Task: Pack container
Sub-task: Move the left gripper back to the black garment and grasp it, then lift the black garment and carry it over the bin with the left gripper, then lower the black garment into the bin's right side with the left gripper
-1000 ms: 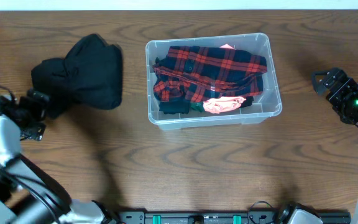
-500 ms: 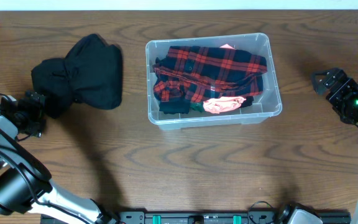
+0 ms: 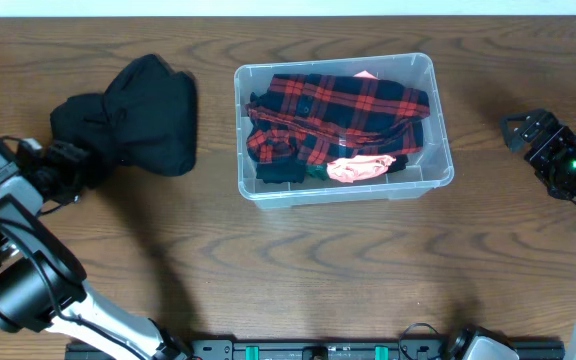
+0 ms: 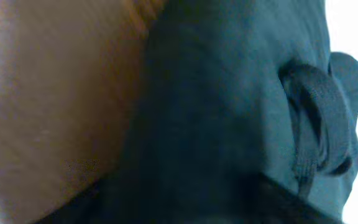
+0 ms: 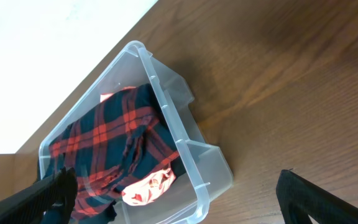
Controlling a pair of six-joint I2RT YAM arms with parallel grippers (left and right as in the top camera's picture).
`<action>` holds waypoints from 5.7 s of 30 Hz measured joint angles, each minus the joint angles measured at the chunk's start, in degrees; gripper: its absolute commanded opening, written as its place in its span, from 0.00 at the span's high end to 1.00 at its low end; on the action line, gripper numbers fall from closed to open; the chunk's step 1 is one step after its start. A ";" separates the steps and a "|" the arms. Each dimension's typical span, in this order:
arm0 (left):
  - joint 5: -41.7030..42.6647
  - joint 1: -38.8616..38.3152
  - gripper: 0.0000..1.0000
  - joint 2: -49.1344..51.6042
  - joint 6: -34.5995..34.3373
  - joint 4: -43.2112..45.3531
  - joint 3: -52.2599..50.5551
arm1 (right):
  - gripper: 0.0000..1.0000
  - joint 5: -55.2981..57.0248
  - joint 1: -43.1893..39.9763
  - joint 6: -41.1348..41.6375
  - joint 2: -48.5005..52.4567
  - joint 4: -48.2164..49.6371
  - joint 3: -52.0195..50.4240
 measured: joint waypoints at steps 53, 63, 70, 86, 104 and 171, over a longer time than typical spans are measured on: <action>-6.86 -69.75 0.94 -34.64 -27.28 36.13 -0.79 | 0.01 -0.02 0.00 0.00 0.00 -0.02 0.00; -16.85 -76.13 0.94 -20.22 -24.92 43.69 -0.87 | 0.01 -0.02 0.00 0.00 0.00 -0.02 0.00; -20.09 -76.41 0.94 -18.08 -21.07 33.94 -0.11 | 0.01 -0.02 0.00 0.00 0.00 0.00 0.00; -39.15 -80.56 0.90 -30.93 -12.81 -18.75 0.81 | 0.01 -0.04 0.00 0.00 0.00 0.00 0.00; -40.06 -83.27 0.25 -39.10 -9.75 -18.32 0.79 | 0.01 -0.02 0.00 0.00 0.00 0.00 0.00; -34.71 -71.04 0.09 -18.27 9.55 -9.35 1.01 | 0.01 -0.04 0.00 0.00 0.00 0.00 0.00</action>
